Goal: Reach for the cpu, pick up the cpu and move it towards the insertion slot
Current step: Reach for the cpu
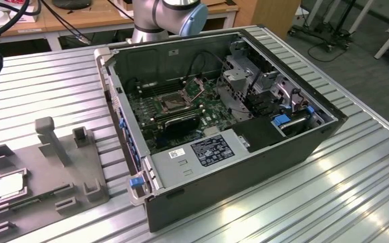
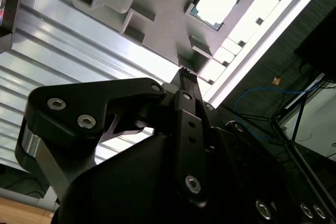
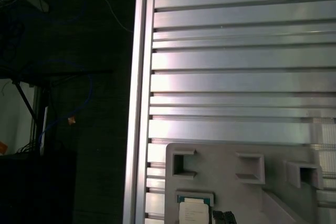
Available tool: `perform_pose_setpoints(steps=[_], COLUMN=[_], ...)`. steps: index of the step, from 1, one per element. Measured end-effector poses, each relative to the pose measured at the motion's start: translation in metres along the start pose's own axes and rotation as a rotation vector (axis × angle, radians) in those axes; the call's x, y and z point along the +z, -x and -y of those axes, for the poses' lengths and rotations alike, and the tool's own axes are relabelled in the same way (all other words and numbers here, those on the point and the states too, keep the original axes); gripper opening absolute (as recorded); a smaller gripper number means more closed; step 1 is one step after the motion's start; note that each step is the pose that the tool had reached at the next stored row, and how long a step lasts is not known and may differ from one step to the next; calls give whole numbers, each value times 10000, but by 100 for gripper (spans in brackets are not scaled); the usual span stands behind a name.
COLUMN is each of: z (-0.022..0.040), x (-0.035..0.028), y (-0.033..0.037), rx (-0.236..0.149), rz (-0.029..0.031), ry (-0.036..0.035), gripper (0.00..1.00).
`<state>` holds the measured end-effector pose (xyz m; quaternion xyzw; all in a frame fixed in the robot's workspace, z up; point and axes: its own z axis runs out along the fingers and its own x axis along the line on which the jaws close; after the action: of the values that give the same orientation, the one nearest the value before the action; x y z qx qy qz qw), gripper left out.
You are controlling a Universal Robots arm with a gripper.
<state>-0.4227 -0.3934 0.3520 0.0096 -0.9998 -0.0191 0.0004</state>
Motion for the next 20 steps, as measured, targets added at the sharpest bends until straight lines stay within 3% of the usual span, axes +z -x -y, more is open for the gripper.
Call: perform_pose_setpoints(steps=[20], z=[0], x=[21], y=[-32], rx=[0], rz=[1], ry=[0], gripper=[11])
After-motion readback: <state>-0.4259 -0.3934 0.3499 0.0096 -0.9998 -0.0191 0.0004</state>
